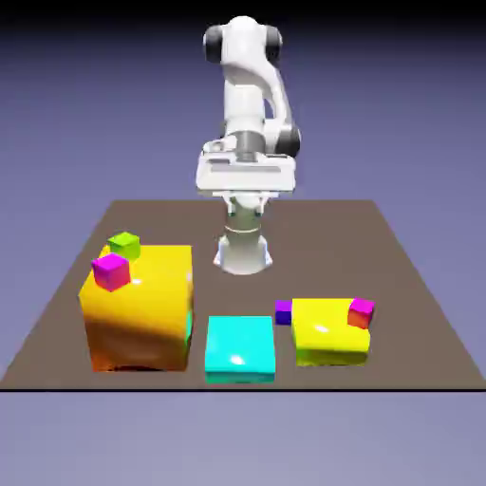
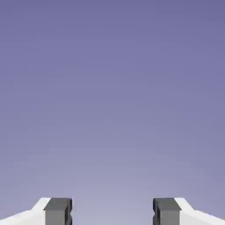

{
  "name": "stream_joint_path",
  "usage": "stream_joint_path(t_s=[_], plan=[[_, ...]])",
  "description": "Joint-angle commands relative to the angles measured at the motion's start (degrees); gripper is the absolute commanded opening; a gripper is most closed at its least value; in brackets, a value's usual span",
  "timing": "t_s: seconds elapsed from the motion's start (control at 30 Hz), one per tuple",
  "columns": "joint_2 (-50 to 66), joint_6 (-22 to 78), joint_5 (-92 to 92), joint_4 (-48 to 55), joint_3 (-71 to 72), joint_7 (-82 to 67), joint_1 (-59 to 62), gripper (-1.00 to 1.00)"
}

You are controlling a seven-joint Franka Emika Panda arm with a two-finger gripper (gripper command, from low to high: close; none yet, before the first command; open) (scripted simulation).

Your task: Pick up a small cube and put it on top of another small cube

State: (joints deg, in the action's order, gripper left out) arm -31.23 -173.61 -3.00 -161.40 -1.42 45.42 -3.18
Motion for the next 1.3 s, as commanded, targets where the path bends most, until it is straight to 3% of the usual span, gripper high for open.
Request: stream_joint_path(t_s=[0.0, 0.73, 1.27], plan=[[1.19, 0.33, -2.5, -0.33, -1.18, 2.46, -2.07, 0.0], [27.27, 7.57, -57.31, -7.61, -27.14, 56.42, -47.54, 0.0], [46.61, 11.58, -92.75, 2.92, -16.98, 28.02, -42.89, 0.0]])
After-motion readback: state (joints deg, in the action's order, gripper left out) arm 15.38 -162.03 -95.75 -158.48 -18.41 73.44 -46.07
